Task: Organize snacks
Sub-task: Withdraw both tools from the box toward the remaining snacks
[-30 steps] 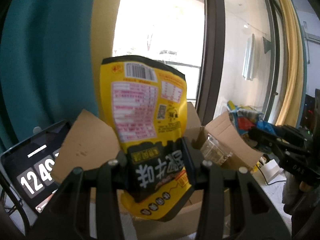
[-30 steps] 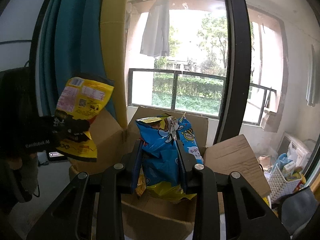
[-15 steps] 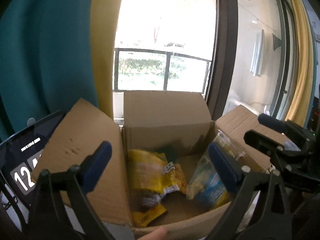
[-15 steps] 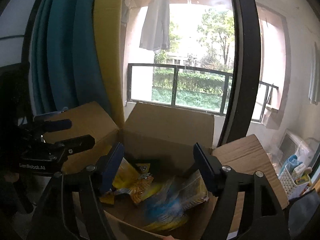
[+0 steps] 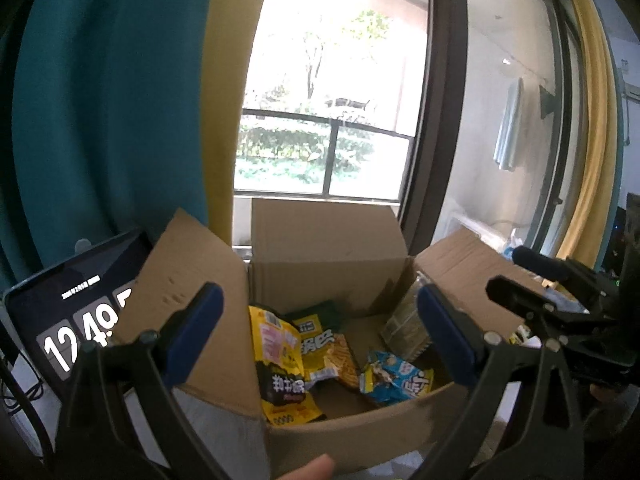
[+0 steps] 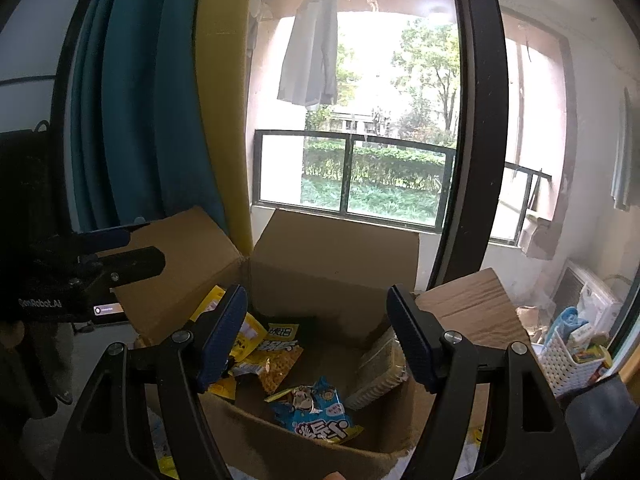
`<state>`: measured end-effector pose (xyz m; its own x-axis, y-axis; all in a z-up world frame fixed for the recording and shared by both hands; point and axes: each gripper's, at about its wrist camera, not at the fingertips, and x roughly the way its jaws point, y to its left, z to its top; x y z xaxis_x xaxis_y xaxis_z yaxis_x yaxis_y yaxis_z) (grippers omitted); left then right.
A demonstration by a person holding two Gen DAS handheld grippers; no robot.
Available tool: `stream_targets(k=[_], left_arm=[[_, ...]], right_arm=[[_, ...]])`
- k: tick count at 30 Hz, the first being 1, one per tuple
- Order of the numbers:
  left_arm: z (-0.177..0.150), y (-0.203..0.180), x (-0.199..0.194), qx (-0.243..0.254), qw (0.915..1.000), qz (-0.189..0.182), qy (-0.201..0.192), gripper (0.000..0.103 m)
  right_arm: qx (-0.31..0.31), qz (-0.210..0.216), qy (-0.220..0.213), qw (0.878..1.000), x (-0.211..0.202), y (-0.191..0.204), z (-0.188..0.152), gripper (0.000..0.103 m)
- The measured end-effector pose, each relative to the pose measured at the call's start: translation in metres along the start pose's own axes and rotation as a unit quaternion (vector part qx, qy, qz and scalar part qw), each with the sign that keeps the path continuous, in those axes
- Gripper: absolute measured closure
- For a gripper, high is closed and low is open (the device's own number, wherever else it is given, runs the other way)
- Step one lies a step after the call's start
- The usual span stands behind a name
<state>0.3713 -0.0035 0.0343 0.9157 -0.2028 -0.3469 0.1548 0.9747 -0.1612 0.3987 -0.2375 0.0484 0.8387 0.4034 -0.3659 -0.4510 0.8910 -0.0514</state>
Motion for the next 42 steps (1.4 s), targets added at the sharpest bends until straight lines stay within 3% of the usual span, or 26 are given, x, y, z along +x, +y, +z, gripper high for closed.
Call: stream_targets(k=[25,42], left_arm=[[-0.019,-0.019,-0.089,-0.003,0.9992,-0.018,-0.036,0.004],[-0.047,-0.026,-0.121,-0.005,0.9991,-0.031,-0.028,0.004]], right_arm=[[-0.002,-0.019,-0.020,1.000,-0.084,0.018,-0.015,0.028],[0.006,-0.037,-0.012,0.999,-0.128,0.029,-0.041,0.028]])
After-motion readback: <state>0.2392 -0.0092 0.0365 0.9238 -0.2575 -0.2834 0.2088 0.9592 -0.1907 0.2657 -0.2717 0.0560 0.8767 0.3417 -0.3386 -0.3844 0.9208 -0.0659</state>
